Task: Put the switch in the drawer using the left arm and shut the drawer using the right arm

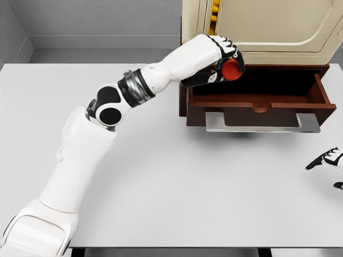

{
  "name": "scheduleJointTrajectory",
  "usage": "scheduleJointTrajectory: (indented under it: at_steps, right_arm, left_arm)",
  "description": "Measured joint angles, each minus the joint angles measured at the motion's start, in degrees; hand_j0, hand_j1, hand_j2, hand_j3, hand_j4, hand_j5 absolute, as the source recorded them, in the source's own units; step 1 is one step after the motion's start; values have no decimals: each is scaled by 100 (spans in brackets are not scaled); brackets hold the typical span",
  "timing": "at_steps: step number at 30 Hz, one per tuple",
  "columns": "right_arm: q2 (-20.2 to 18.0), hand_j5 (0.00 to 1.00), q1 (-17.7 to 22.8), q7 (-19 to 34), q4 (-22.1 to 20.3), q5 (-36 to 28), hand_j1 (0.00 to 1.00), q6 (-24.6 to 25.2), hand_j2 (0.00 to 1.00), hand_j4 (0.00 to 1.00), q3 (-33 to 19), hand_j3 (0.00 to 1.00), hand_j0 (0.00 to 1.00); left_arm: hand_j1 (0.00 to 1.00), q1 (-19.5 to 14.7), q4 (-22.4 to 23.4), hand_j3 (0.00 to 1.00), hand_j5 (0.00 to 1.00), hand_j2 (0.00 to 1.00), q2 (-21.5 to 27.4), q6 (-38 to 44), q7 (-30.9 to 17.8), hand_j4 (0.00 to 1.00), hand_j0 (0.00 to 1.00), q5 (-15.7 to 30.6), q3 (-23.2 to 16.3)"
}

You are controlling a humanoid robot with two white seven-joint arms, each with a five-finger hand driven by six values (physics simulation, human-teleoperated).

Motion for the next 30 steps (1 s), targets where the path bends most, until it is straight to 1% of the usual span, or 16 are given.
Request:
scheduleJointTrajectory:
  at_steps: [5, 6, 7, 9, 10, 12, 18, 20, 21, 23, 24, 25, 26, 28, 30]
  right_arm:
    - [-40, 69, -35, 0, -16, -88, 69, 1, 69, 69, -78, 69, 69]
    - [-43, 69, -35, 0, -17, -93, 69, 0, 69, 69, -78, 69, 69]
    - [-45, 69, -44, 0, -18, -100, 69, 0, 69, 69, -80, 69, 69]
    - [-48, 69, -44, 0, -18, -120, 69, 0, 69, 69, -79, 69, 69]
    - [-46, 69, -44, 0, -18, -126, 69, 0, 69, 69, -79, 69, 69]
    - [-45, 69, -132, 0, -19, -136, 69, 1, 69, 69, -69, 69, 69]
    - [-55, 69, -211, 0, -20, -134, 69, 0, 69, 69, 48, 69, 69]
    - [-82, 70, -290, 0, -20, -136, 70, 1, 70, 70, 80, 70, 70]
    - [-108, 70, -395, 0, -20, -138, 70, 2, 70, 70, 136, 70, 70]
    - [-140, 70, -404, 0, -20, -135, 70, 1, 70, 70, 228, 70, 70]
    - [-149, 70, -404, 0, -20, -134, 70, 0, 70, 70, 257, 70, 70]
    - [-157, 70, -431, 0, -20, -134, 70, 0, 70, 70, 284, 70, 70]
    - [-163, 70, -440, 0, -20, -134, 70, 0, 70, 70, 306, 70, 70]
    - [-172, 70, -475, 0, -20, -135, 70, 0, 70, 70, 335, 70, 70]
    - [-178, 70, -527, 0, -20, -138, 70, 0, 70, 70, 351, 70, 70]
  left_arm:
    - [46, -70, 4, 46, 46, 46, 0, 0, 2, 46, 46, -72, -17]
    - [53, -70, 5, 53, 53, 53, 0, 0, 3, 53, 53, -82, -18]
    - [58, -79, 5, 58, 58, 58, 0, 0, 3, 58, 58, -91, -18]
    - [70, -97, 5, 70, 70, 70, 0, 0, 4, 70, 70, -100, -15]
    - [75, -97, 5, 75, 75, 75, 0, 0, 4, 75, 75, -103, -13]
    - [77, -97, 5, 77, 77, 77, 0, 1, 5, 77, 77, -107, -10]
    - [78, -97, 40, 78, 78, 78, 0, 1, 4, 78, 78, -124, -9]
    - [78, -97, 44, 78, 78, 78, 0, 1, 5, 78, 78, -125, -12]
    - [78, -97, 46, 78, 78, 78, 0, 1, 5, 78, 78, -125, -17]
    - [79, -88, 48, 79, 79, 79, 0, 1, 5, 79, 79, -126, -31]
    - [80, -88, 45, 80, 80, 80, 0, 1, 5, 80, 80, -126, -36]
    - [85, -79, 29, 85, 85, 85, 0, 1, 5, 85, 85, -124, -39]
    - [86, -79, 4, 86, 86, 86, 0, 1, 7, 86, 86, -118, -39]
    - [87, -27, -143, 87, 87, 87, 53, 0, 12, 87, 87, -104, -40]
    - [87, 53, -503, 87, 87, 87, 316, -1, 17, 87, 87, -40, -36]
